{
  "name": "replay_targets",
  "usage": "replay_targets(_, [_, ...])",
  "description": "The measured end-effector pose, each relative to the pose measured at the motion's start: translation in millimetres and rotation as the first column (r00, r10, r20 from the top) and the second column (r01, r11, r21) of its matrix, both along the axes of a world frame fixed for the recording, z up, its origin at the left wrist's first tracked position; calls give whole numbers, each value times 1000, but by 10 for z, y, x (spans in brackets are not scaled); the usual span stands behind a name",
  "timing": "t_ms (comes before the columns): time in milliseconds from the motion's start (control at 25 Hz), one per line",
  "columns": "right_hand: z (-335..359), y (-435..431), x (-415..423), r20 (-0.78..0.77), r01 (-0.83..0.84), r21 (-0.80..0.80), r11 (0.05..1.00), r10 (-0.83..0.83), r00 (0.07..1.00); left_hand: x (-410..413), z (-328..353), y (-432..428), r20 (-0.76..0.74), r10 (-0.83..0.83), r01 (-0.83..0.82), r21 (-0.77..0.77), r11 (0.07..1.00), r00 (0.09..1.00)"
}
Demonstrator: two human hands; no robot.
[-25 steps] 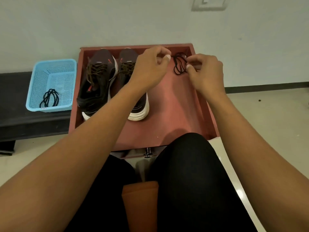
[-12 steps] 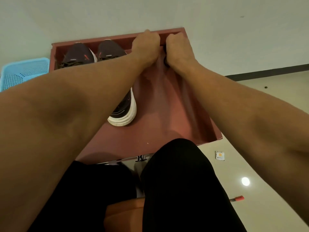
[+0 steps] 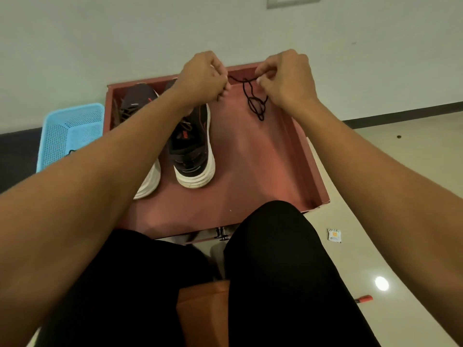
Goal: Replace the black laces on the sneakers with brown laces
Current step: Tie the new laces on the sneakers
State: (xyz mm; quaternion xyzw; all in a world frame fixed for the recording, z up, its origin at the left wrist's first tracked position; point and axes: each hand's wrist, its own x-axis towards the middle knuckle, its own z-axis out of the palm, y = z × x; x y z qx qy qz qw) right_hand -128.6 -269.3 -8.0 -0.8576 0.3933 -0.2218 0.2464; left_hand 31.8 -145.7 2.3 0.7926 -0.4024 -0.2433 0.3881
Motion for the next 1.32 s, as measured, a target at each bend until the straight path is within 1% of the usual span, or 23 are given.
replay_targets(40, [91,99,-60,51,-34,19,999,33,998,-24,83,228,-128,1,-10,-67,998,992])
replay_targets(120, [258,330,-160,126,-103,25,994,99,987,-122,192,674,-265,-25,-6,-116,993,964])
replay_targets(200, [411,547,-236,167,-144,29,989,137,976,-231,236,1053,-336,-23,-8,-89,996,941])
replay_targets(240, [495,642,-270,180,-158,37,987,149,972,-302,247,1208,-336,-9,-12,-60,998,942])
replay_targets(280, [574,724,-300,193,-171,46,984,159,968,-372,232,1327,-277,11,-19,-28,999,961])
replay_targets(320, [680,811,-315,204,-187,51,981,174,964,-431,223,1444,-157,33,-33,3,999,987])
replay_targets(360, [789,882,-330,203,-201,48,978,188,961,-484,215,1523,-25,52,-51,23,998,998])
replay_targets(400, [910,939,-345,184,-215,36,976,205,961,-546,230,1569,72,71,-73,15,997,995])
replay_targets(440, [1028,996,-356,145,-236,11,972,232,962,-611,274,1595,121,82,-78,-30,996,989])
replay_targets(480, [1129,1046,-360,92,-272,-15,962,272,958,-673,340,1597,112,73,-60,-109,992,991])
replay_targets(560, [1297,1157,-375,-15,-376,-48,925,376,926,-790,480,1549,16,3,2,-292,956,1000])
replay_targets(640, [1397,1255,-386,-47,-454,-47,890,452,891,-886,581,1502,-85,-86,47,-386,921,993])
replay_targets(720, [1454,1306,-385,-18,-472,-43,881,472,882,-954,638,1505,-188,-132,46,-406,913,973])
replay_targets(840, [1472,1272,-374,23,-440,-44,897,441,897,-979,610,1620,-349,-168,9,-415,910,922])
replay_targets(920, [1423,1226,-352,61,-414,-23,910,415,908,-938,622,1728,-489,-202,-28,-424,905,848])
replay_targets(1000, [1325,1246,-307,136,-406,51,912,397,908,-902,668,1798,-589,-249,-66,-460,886,769])
replay_targets(1080, [1195,1370,-258,226,-448,175,877,407,885,-881,721,1821,-623,-312,-118,-550,827,717])
replay_targets(1160, [1006,1579,-256,244,-494,281,823,437,866,-851,737,1823,-616,-341,-189,-633,751,710])
replay_targets(1240, [773,1826,-316,176,-516,301,802,485,856,-776,691,1835,-604,-294,-259,-660,705,741])
replay_targets(1320, [628,2037,-427,96,-542,271,795,538,837,-684,563,1844,-566,-154,-308,-634,709,810])
